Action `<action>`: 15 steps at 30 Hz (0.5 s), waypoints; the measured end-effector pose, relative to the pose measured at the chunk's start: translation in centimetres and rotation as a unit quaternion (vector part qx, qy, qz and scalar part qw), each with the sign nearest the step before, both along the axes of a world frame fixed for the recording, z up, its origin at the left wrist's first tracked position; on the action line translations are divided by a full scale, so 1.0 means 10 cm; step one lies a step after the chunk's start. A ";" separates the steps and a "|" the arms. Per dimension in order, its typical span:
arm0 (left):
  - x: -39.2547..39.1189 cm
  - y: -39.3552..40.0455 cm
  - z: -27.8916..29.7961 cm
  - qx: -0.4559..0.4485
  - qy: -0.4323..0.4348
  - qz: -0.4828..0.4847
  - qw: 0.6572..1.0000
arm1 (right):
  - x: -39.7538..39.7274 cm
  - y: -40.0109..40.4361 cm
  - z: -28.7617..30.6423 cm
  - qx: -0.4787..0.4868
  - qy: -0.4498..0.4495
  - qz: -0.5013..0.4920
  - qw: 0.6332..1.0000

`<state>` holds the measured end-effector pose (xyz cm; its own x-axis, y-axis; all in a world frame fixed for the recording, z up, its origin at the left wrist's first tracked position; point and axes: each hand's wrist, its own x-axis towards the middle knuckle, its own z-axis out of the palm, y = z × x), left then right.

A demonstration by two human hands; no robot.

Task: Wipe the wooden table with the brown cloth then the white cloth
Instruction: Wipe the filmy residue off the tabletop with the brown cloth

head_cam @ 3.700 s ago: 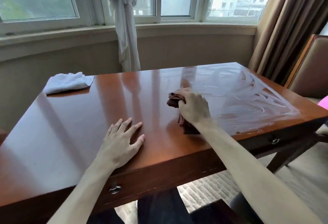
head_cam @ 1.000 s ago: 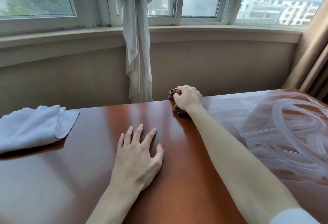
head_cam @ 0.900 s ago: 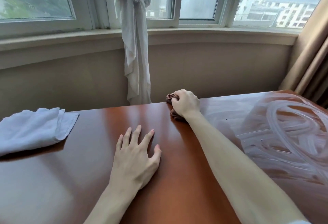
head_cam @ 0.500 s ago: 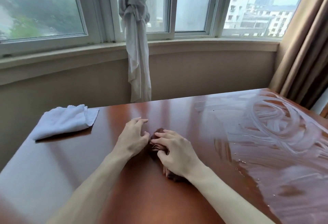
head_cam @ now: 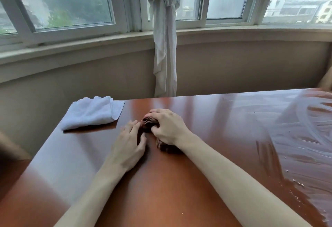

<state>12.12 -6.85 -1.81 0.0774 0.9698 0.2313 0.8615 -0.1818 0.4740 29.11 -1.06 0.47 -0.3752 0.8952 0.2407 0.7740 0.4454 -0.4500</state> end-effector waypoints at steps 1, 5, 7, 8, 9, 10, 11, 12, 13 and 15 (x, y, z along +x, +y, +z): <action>0.01 0.00 0.00 -0.004 0.010 0.004 1.000 | -0.03 0.21 0.00 -0.002 -0.006 -0.016 1.000; -0.02 0.02 -0.03 -0.016 0.028 0.029 0.999 | -0.25 0.74 0.02 0.005 -0.036 -0.014 0.999; -0.03 0.03 -0.03 -0.014 0.039 0.028 0.999 | -0.31 0.92 0.04 -0.007 -0.047 0.014 0.999; -0.04 0.02 -0.04 -0.017 0.041 0.028 0.999 | -0.29 1.00 0.06 -0.018 -0.045 0.022 0.999; -0.05 0.03 -0.05 -0.022 0.041 0.029 0.999 | -0.22 1.08 0.08 -0.025 -0.041 0.019 0.999; -0.05 0.04 -0.06 -0.026 0.041 0.029 0.998 | -0.10 1.17 0.10 -0.027 -0.036 0.001 0.999; -0.05 0.04 -0.06 -0.026 0.041 0.027 0.998 | 0.07 1.27 0.11 -0.024 -0.026 -0.029 0.999; -0.05 0.05 -0.06 -0.026 0.039 0.026 0.999 | 0.28 1.34 0.12 -0.021 -0.015 -0.069 0.997; -0.05 0.06 -0.06 -0.026 0.041 0.025 0.999 | 0.53 1.37 0.12 -0.019 -0.008 -0.112 0.994; -0.05 0.06 -0.07 -0.029 0.046 0.029 0.998 | 1.06 1.32 0.09 -0.018 0.001 -0.191 0.981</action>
